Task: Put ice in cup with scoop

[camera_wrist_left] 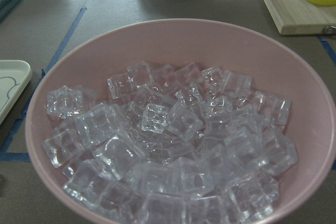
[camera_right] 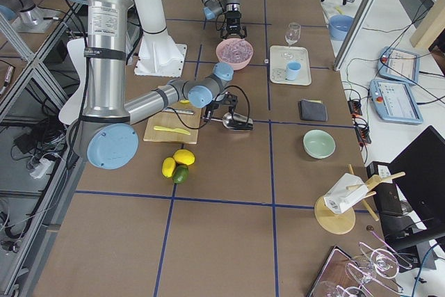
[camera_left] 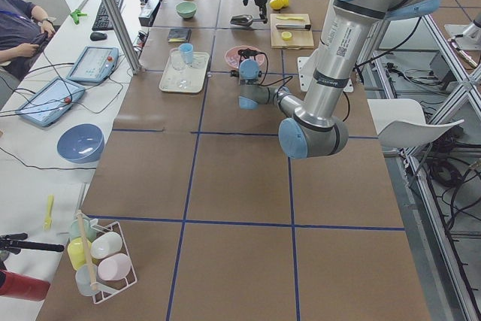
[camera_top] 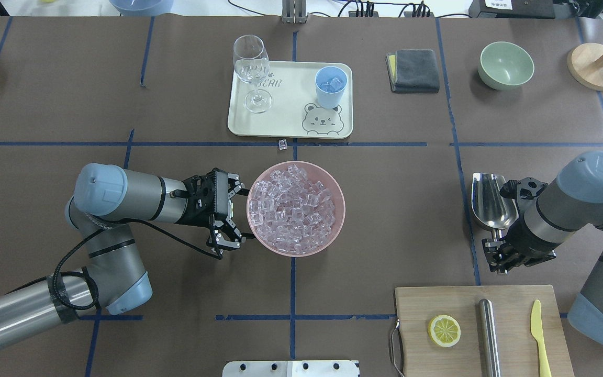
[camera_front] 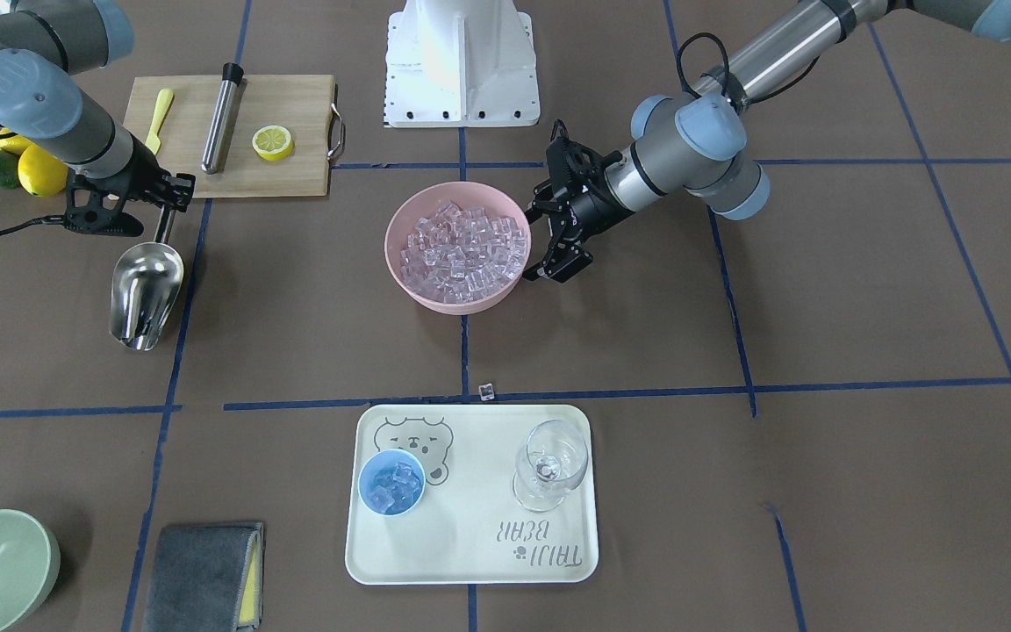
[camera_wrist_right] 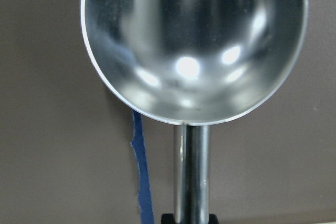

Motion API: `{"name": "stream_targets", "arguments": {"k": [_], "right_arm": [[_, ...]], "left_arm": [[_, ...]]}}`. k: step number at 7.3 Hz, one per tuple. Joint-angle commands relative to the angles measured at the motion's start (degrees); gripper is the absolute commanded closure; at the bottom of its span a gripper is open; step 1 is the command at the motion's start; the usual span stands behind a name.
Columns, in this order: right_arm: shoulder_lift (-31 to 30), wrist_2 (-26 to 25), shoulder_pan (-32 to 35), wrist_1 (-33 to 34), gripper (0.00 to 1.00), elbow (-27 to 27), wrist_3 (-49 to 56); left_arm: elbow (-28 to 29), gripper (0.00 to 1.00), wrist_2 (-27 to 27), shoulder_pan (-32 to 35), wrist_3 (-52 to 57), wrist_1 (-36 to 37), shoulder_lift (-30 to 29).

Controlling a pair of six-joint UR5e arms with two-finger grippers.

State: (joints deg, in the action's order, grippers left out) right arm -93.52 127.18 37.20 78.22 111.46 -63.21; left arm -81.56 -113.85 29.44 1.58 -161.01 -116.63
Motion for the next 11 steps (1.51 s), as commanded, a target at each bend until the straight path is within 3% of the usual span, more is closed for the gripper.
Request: {"name": "stream_targets", "arguments": {"k": [1,3,4,7,9,10,11], "right_arm": [[0.4,0.0,0.0,0.0,0.66,0.2,0.0],[0.5,-0.1,0.0,0.0,0.60,0.1,0.0],[0.9,-0.4,0.0,0.1,0.01,0.2,0.0],[2.1,-0.5,2.7,0.3,0.00,2.1,0.1],[2.4,-6.5,5.5,0.3,0.00,3.2,0.8],[2.3,-9.2,7.7,0.6,0.00,2.4,4.3],[2.3,-8.8,11.8,1.0,0.00,0.6,16.1]], "left_arm": [[0.0,0.00,-0.1,0.0,0.0,0.0,0.0],[0.0,0.00,-0.1,0.0,0.0,0.0,0.0],[0.0,0.00,-0.1,0.0,0.0,0.0,0.0],[-0.1,0.00,-0.1,0.0,-0.1,0.0,0.0],[-0.1,0.00,-0.1,0.1,-0.1,-0.1,0.0],[-0.1,0.00,-0.1,0.1,0.0,-0.1,0.0],[-0.1,0.00,-0.1,0.1,0.0,-0.1,0.1]]}}
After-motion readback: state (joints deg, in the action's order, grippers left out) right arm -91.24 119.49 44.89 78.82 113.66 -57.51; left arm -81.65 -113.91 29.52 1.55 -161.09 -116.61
